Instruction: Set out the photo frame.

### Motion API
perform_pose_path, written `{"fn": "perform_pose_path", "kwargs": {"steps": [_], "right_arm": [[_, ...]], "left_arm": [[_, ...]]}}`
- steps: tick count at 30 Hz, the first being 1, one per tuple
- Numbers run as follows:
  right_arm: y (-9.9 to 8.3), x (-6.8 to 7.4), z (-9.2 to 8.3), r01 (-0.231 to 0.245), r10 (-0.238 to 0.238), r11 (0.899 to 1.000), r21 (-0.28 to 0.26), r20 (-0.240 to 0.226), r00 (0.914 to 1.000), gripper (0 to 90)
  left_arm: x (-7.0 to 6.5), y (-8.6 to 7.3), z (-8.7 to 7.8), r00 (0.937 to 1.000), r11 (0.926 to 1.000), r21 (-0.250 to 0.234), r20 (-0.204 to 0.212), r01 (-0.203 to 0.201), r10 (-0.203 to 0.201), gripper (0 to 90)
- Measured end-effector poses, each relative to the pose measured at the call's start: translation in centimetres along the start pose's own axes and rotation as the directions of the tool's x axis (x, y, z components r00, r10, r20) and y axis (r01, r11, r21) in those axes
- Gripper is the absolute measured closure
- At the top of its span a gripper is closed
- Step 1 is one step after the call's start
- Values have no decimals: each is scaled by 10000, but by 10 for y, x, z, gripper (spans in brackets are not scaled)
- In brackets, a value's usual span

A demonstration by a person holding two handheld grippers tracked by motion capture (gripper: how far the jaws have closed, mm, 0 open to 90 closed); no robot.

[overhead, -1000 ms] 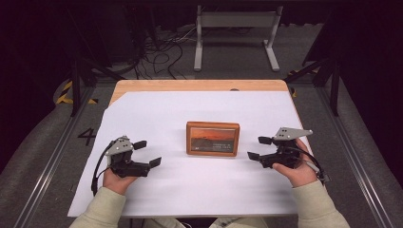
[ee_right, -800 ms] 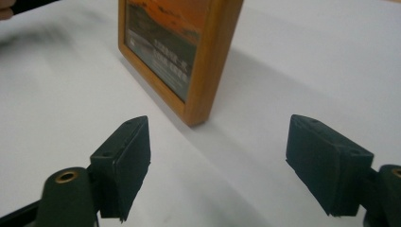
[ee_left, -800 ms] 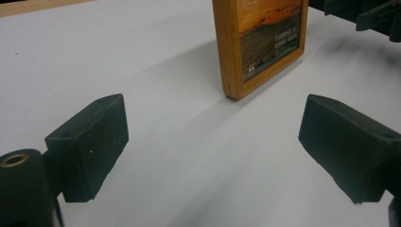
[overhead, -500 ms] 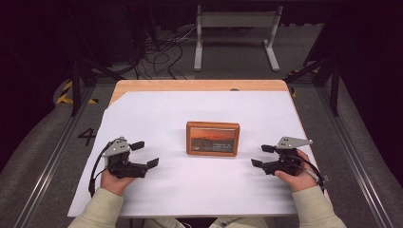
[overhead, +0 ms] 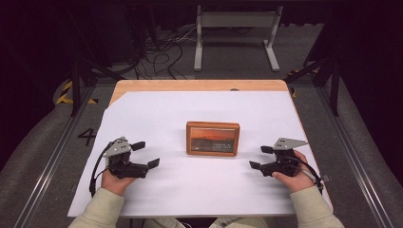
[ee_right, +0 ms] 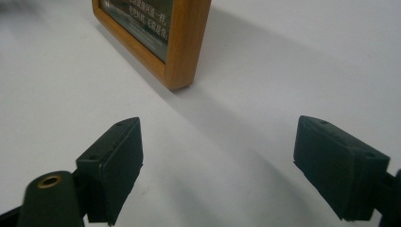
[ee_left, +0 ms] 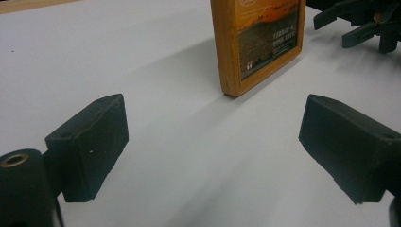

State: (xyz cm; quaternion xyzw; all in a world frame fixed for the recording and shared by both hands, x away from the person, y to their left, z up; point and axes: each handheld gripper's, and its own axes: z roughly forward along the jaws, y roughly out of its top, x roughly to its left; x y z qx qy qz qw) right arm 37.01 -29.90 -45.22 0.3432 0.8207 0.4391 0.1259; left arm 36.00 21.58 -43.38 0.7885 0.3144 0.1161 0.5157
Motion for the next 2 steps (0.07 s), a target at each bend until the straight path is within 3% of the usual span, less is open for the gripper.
{"fn": "perform_pose_path", "kwargs": {"steps": [2], "right_arm": [[0,0,0,2,-2,10000,4,5,10000,173]], "left_arm": [[0,0,0,10000,10000,15,-3,43,-43,94]]}}
